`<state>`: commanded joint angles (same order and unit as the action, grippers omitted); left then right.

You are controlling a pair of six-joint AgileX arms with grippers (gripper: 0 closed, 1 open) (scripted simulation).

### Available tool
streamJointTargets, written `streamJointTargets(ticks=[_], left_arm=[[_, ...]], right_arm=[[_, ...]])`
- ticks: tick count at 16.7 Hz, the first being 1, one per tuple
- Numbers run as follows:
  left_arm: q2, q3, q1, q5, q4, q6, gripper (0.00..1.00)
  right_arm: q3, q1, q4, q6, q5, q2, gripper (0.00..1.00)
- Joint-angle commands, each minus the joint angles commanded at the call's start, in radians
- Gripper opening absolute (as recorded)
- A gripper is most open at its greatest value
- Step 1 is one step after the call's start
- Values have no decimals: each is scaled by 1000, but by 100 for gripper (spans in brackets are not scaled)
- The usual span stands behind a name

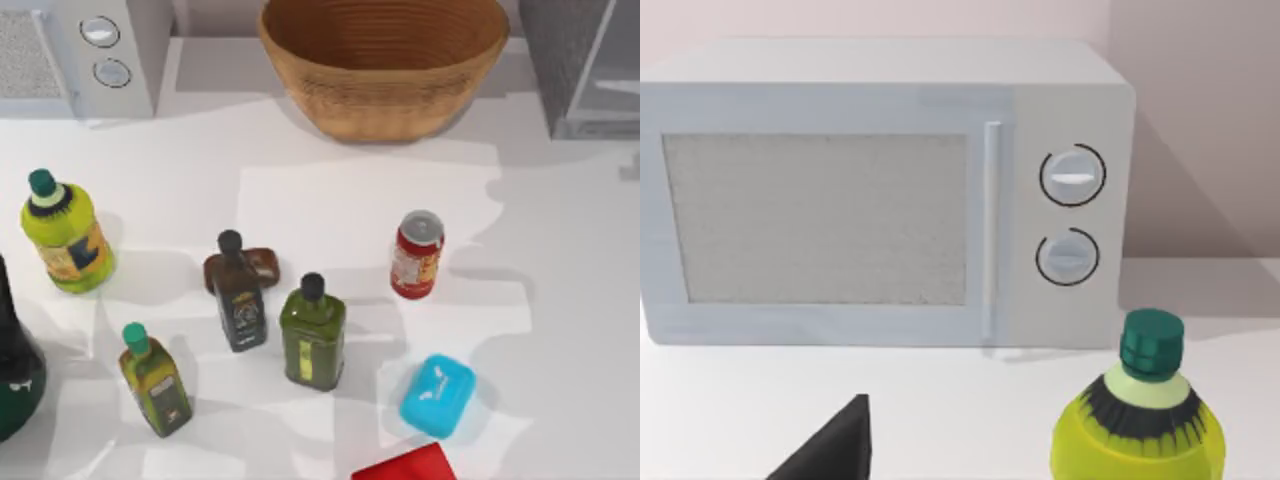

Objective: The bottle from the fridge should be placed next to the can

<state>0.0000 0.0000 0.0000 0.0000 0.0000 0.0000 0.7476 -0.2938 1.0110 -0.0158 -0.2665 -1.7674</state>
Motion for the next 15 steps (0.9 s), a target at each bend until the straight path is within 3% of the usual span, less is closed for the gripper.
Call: streamJointTargets(ticks=[3,12,15], left_arm=[[0,0,0,0,0,0,100],[0,0,0,0,0,0,100],[0,0,0,0,0,0,100]], right_arm=[[-54,85,74,2,88,-16,0],[-361,563,410,11,559,-47,0],[-438,675,483,13,670,-41,0]])
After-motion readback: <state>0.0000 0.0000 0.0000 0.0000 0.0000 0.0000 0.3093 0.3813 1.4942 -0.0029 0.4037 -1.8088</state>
